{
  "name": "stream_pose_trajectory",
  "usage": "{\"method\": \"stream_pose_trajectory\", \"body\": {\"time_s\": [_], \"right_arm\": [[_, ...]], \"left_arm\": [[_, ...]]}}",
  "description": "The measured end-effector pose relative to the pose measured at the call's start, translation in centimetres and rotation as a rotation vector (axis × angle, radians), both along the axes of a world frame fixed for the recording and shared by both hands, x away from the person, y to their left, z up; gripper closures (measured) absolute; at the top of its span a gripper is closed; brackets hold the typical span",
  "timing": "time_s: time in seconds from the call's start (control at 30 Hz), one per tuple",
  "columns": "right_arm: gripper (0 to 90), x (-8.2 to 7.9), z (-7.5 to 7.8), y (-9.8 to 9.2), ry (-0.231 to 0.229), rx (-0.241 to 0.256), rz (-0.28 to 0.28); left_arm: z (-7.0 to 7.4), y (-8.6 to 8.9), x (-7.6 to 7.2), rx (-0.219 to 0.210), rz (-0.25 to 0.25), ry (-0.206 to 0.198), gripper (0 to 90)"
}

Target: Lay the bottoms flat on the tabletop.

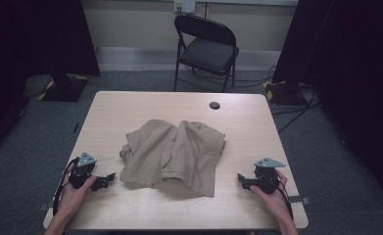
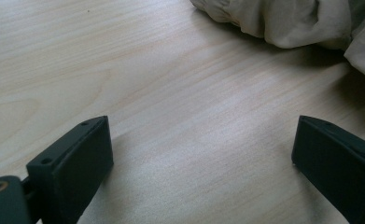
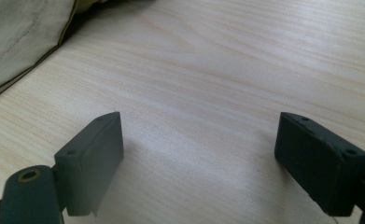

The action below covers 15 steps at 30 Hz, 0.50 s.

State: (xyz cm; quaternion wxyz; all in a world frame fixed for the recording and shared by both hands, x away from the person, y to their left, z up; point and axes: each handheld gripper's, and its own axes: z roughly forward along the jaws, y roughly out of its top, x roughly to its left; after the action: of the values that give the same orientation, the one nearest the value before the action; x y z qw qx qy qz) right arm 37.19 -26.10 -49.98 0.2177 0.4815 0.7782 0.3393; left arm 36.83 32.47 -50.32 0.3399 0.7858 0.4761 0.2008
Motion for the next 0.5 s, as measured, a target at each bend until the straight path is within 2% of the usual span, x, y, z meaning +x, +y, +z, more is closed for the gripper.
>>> {"method": "stream_pose_trajectory", "body": {"time_s": [0.3, 0.4, 0.43, 0.5], "right_arm": [[16.6, 0.1, 0.2, 0.1, 0.021, -0.005, 0.008], [20.0, 0.1, 0.5, 0.3, 0.037, 0.0, 0.035], [20.5, 0.1, 0.7, 0.5, 0.045, 0.008, 0.046], [20.9, 0.2, 1.2, 0.8, 0.037, 0.013, 0.063]], "left_arm": [[0.0, 0.0, 0.2, 0.013, -0.009, 0.011, 1.8], [0.1, 0.0, 0.2, 0.019, -0.01, 0.01, 1.7], [0.0, -0.1, 0.2, 0.005, -0.006, 0.01, 1.4], [0.0, 0.0, 0.2, 0.01, -0.011, 0.008, 1.2]]}}
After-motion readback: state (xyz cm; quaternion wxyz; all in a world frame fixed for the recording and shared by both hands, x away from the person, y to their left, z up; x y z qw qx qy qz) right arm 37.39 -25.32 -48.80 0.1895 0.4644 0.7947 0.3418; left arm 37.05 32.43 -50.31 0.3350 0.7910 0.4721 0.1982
